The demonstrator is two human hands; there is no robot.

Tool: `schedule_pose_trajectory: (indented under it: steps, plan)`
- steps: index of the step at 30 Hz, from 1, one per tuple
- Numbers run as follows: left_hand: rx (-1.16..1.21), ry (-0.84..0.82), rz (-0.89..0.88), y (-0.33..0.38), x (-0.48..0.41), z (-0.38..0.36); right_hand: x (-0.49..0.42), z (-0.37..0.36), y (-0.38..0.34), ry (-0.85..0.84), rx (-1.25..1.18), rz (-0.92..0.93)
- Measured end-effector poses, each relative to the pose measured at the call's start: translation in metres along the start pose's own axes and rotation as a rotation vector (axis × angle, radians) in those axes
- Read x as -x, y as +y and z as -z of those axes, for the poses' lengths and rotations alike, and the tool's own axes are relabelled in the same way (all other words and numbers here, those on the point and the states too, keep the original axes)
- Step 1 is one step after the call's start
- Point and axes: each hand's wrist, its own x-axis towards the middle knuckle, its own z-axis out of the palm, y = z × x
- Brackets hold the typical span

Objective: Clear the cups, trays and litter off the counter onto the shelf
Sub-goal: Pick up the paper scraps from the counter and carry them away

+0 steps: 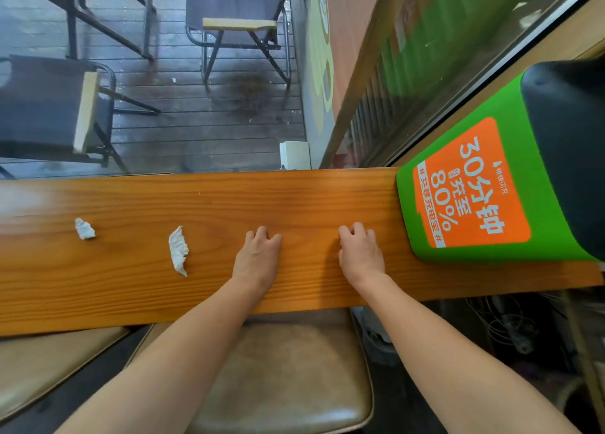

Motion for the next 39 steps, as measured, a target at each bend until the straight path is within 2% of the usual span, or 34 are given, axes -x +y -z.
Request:
schedule_pose_trajectory:
  steps: [4,8,11,16,19,25,31,39]
  plan:
    - [0.086,-0.052,0.008,-0.004,0.014,0.011,0.008,0.002,-0.005,-0.074,-0.01,-0.045]
    - [0.071,-0.097,-0.031,-0.015,0.029,0.03,0.012,0.009,-0.019,-0.143,-0.103,-0.081]
    - [0.009,-0.089,0.032,-0.027,0.041,0.048,0.015,0.022,-0.039,-0.231,-0.104,-0.032]
    - [-0.099,-0.031,0.138,-0.06,0.065,0.078,0.018,0.039,-0.088,-0.489,-0.063,0.111]
    - [-0.07,0.007,0.185,-0.087,0.08,0.09,0.022,0.043,-0.126,-0.544,-0.088,0.159]
    - [-0.053,0.001,0.207,-0.151,0.093,0.106,0.028,0.039,-0.205,-0.525,-0.127,0.255]
    - [-0.086,0.015,0.174,-0.225,0.095,0.122,0.029,0.031,-0.267,-0.455,-0.136,0.223]
    - [-0.1,0.086,0.216,-0.307,0.071,0.131,0.026,0.014,-0.32,-0.351,-0.104,0.229]
